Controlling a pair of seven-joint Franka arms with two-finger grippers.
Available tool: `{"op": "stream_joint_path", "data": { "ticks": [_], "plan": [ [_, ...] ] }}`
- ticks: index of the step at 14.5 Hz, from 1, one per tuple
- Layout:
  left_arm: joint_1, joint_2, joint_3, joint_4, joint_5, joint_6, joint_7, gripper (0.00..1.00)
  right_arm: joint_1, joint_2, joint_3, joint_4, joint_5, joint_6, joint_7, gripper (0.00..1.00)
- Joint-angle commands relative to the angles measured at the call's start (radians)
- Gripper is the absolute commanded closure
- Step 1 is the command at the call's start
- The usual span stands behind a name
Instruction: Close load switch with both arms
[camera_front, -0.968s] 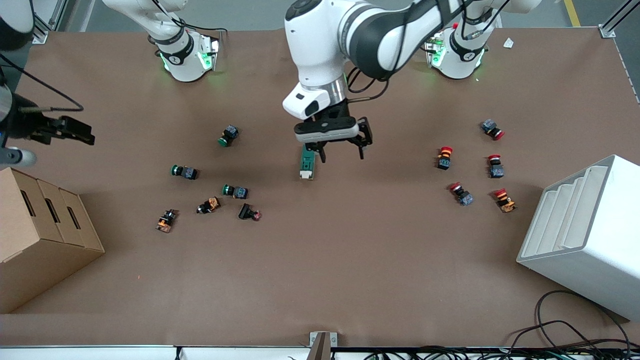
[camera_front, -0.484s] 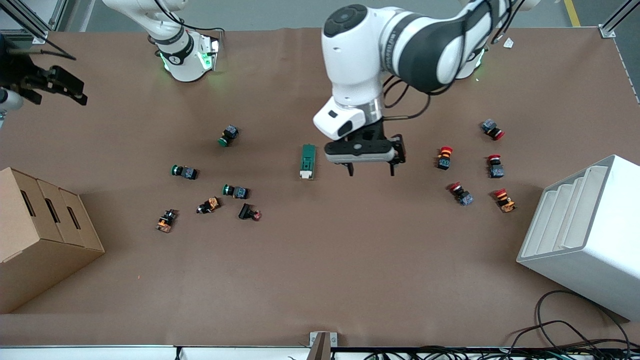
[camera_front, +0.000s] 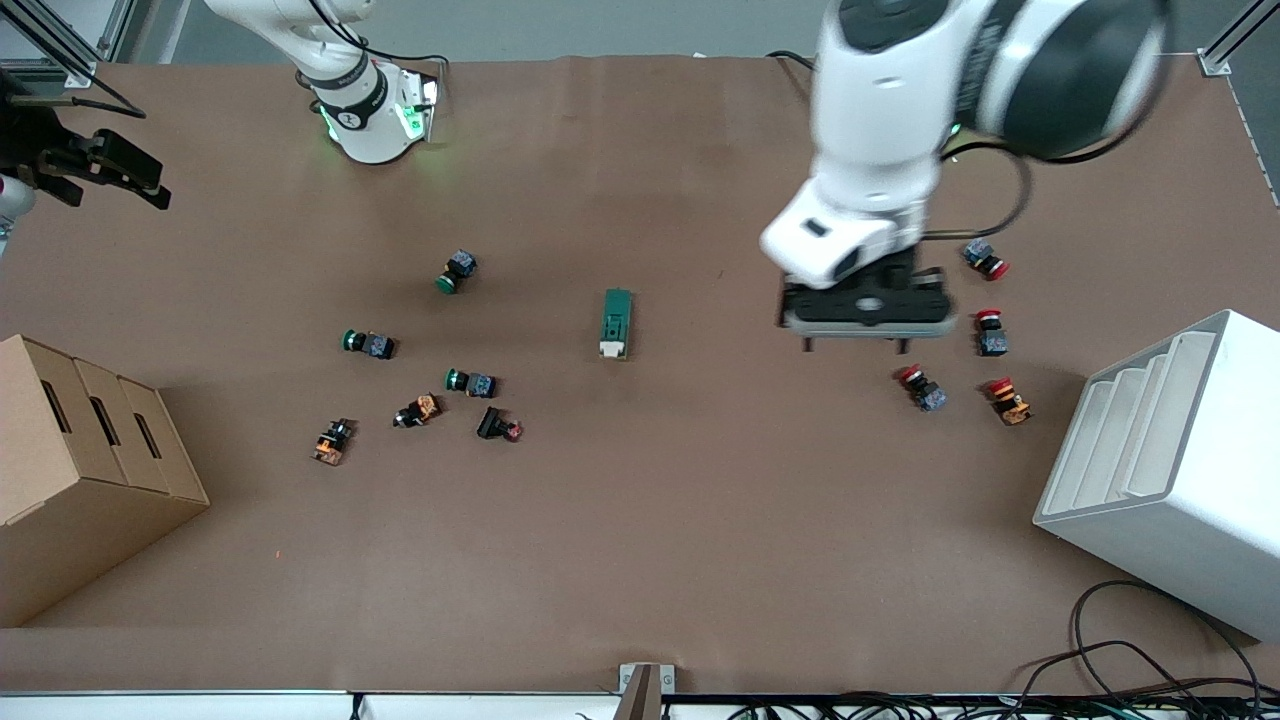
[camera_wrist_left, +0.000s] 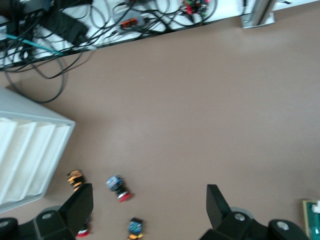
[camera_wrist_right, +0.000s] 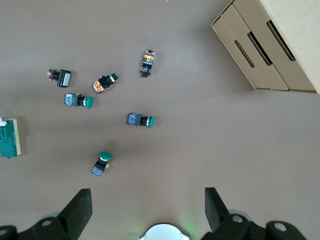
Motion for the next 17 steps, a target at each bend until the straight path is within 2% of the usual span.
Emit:
{"op": "stream_joint_path", "data": {
  "ticks": [1,5,6,8,12,15,17],
  "plan": [
    [0.053,-0.100,0.028,-0.016,-0.110,-0.039,0.118,0.00,-0.014,-0.018,0.003,-0.022,0.037,0.033,-0.012,0.00],
    [-0.065,-0.206,0.351,-0.048,-0.328,-0.090,0.310,0.00,-0.017,-0.015,0.003,-0.013,0.049,0.030,-0.002,0.00],
    [-0.087,-0.226,0.414,-0.064,-0.354,-0.105,0.363,0.00,-0.017,-0.012,0.003,-0.005,0.050,0.027,0.004,0.00],
    [-0.117,-0.284,0.497,-0.126,-0.376,-0.115,0.445,0.00,-0.021,-0.007,0.001,0.004,0.058,0.018,0.006,0.00],
    [-0.131,-0.417,0.591,-0.293,-0.445,-0.104,0.459,0.00,-0.025,0.031,-0.002,0.052,0.058,0.004,0.035,0.00],
    [-0.131,-0.485,0.603,-0.389,-0.465,-0.078,0.467,0.00,-0.017,0.036,0.000,0.056,0.058,0.004,0.037,0.00],
    [-0.128,-0.490,0.603,-0.395,-0.463,-0.092,0.465,0.00,-0.012,0.042,0.000,0.063,0.058,0.002,0.037,0.00]
  ]
}}
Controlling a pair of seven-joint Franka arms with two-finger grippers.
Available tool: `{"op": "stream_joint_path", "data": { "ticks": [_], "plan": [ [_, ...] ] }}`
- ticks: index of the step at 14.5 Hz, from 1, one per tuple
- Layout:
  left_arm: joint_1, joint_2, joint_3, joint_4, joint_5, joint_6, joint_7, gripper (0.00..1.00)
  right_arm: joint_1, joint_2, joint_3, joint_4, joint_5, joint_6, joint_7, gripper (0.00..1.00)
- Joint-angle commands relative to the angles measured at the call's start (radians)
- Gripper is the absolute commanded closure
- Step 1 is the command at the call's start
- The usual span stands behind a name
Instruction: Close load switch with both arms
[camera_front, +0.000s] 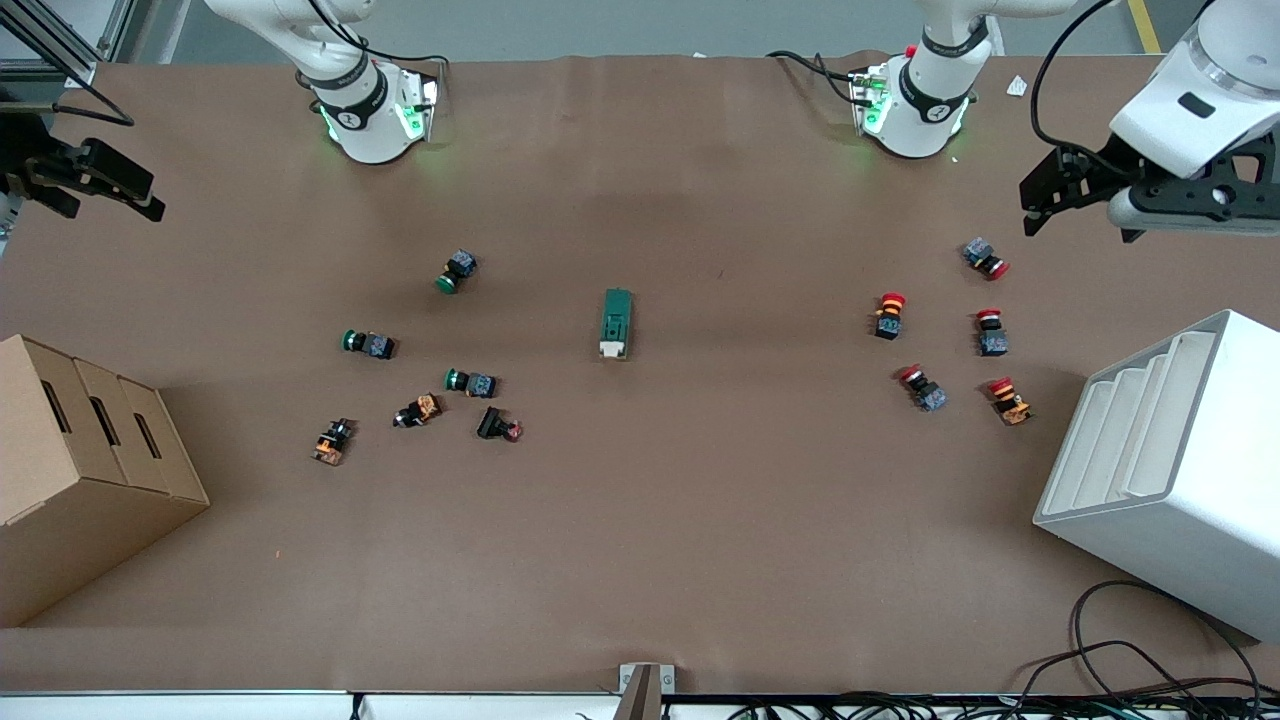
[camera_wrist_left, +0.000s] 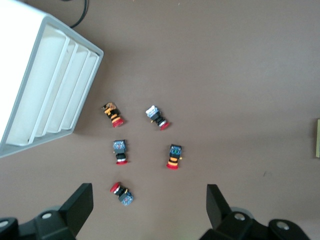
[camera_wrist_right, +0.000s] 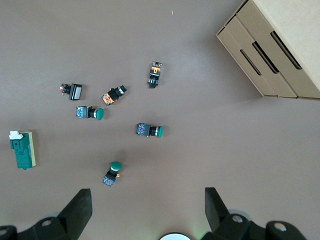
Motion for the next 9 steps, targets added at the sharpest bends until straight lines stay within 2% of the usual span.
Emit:
{"op": "stream_joint_path", "data": {
  "ticks": [1,6,9],
  "plan": [
    [-0.004,-0.037,0.008,-0.045,-0.018,0.015,0.010,0.00,-0.008,0.018,0.010,0.032,0.018,-0.017,0.015,0.00],
    [0.004,-0.002,0.010,-0.003,-0.021,0.012,-0.001,0.00,-0.008,0.081,0.010,0.115,0.016,-0.083,0.017,0.00],
    [0.002,0.006,0.008,0.002,-0.027,0.012,-0.002,0.00,-0.005,0.081,0.015,0.114,0.014,-0.091,0.020,0.00]
  ]
}}
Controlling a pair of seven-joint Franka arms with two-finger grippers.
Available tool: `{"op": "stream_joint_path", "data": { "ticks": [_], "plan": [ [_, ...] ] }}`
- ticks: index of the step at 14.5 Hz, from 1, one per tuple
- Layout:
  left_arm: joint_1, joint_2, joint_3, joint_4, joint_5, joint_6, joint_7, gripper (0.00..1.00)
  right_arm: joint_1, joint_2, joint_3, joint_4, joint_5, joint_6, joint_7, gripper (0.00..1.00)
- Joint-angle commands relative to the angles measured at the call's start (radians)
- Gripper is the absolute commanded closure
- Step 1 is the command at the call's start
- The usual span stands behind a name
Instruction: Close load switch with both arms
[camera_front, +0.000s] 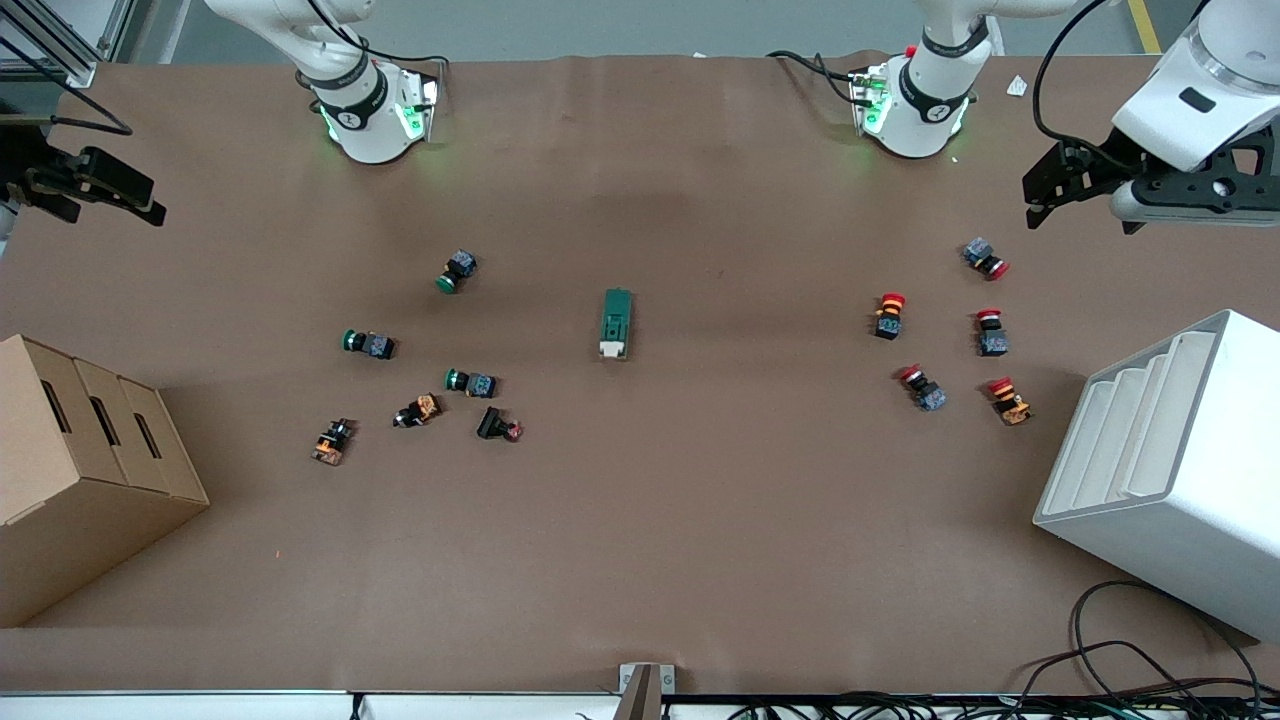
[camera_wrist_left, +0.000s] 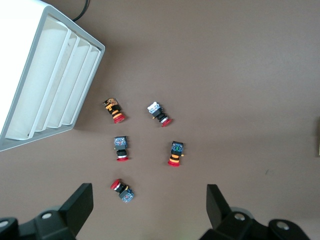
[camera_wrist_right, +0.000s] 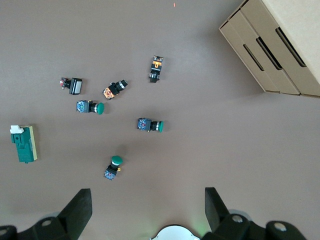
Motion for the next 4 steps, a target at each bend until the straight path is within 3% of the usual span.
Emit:
{"op": "stream_joint_path", "data": {
  "ticks": [1,4],
  "plan": [
    [-0.001,0.013,0.005,0.020,-0.040,0.000,0.000,0.00,-0.002,0.012,0.011,0.026,0.012,-0.043,0.021,0.00],
    [0.002,0.013,0.005,0.020,-0.046,-0.001,-0.008,0.00,-0.002,0.010,0.011,0.023,0.012,-0.053,0.049,0.00]
  ]
}}
